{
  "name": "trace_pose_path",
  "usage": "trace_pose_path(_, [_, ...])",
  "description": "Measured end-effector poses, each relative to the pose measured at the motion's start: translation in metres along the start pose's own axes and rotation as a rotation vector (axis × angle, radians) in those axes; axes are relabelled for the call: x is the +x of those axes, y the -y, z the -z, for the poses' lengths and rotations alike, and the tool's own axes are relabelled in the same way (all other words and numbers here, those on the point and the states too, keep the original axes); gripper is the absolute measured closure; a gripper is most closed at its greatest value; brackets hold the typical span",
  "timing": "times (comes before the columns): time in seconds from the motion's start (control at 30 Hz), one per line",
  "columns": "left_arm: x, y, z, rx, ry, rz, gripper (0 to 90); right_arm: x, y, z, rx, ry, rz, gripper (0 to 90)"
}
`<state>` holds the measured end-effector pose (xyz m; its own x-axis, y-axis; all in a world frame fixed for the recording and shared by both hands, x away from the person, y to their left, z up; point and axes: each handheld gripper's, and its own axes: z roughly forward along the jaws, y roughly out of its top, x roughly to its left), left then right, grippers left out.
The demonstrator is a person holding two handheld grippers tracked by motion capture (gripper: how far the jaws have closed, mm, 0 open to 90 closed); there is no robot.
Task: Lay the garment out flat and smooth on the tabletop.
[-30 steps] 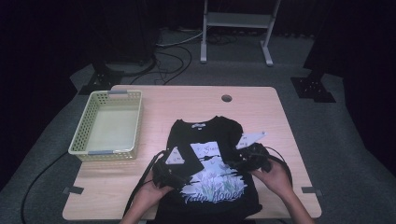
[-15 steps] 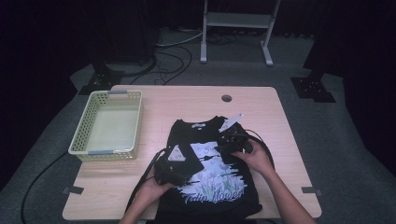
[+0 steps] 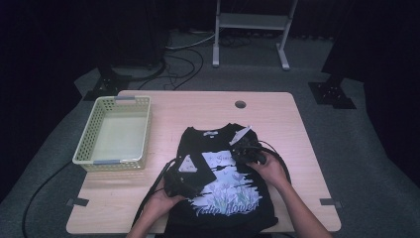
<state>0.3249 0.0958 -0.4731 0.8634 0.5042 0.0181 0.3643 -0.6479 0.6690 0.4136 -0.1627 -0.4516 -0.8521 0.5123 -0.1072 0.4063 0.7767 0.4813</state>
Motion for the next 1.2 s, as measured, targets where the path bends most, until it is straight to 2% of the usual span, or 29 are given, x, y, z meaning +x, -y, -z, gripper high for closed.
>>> trace_pose_path(0.1, [0.000,0.000,0.000,-0.002,-0.002,0.001,18.4,0.000,0.003,0.002,0.004,0.008,-0.021,85.4])
trace_pose_path(0.27, [-0.001,0.000,0.000,0.001,-0.007,0.003,18.4,0.002,0.008,0.010,0.006,0.028,-0.028,85.9])
trace_pose_path(0.57, [-0.001,-0.001,0.000,0.003,-0.014,0.004,18.4,-0.005,0.023,0.039,-0.037,0.068,-0.062,86.0])
trace_pose_path(0.9, [-0.002,-0.002,-0.001,0.010,-0.023,0.005,18.4,-0.018,0.045,0.058,-0.038,0.118,-0.084,86.0])
trace_pose_path(1.2, [-0.002,-0.004,-0.002,0.010,-0.026,0.011,18.4,-0.036,0.074,0.076,-0.057,0.164,-0.155,86.0])
